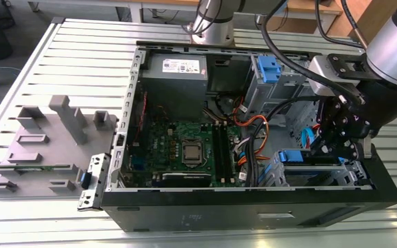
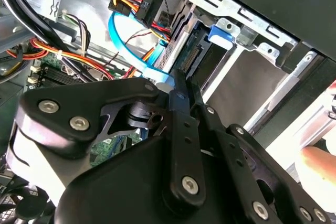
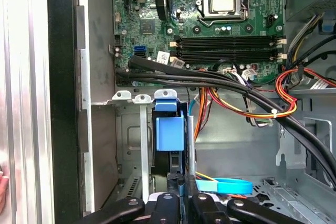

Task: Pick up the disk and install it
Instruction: 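Insert the first disk wire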

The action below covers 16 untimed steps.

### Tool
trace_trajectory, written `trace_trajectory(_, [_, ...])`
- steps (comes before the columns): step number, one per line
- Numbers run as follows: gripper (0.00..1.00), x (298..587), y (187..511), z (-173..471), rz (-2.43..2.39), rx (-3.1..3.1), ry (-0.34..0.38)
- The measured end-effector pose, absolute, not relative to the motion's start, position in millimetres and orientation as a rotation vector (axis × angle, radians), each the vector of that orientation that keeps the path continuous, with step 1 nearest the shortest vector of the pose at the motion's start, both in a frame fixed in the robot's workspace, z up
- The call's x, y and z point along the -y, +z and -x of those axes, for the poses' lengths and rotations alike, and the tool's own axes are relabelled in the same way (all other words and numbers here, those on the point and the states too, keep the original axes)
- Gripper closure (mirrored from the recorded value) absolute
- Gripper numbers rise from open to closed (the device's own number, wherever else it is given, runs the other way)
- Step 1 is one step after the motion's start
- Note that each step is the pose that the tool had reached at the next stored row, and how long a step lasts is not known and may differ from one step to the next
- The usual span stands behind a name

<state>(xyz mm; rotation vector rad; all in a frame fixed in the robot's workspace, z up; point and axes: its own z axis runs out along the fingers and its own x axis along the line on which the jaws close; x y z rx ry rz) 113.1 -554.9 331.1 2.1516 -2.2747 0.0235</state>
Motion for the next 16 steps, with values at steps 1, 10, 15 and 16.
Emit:
trace_trajectory(1, [0.84, 554.9, 331.1, -113.1, -2.152, 2.275, 0.024])
trace_trajectory(10, [0.76, 554.9, 334.6, -113.1, -2.152, 2.275, 0.023])
trace_trajectory(15, [0.76, 554.9, 349.3, -113.1, -2.152, 2.275, 0.023])
trace_trajectory(16, [0.76, 554.9, 350.6, -113.1, -2.152, 2.275, 0.023])
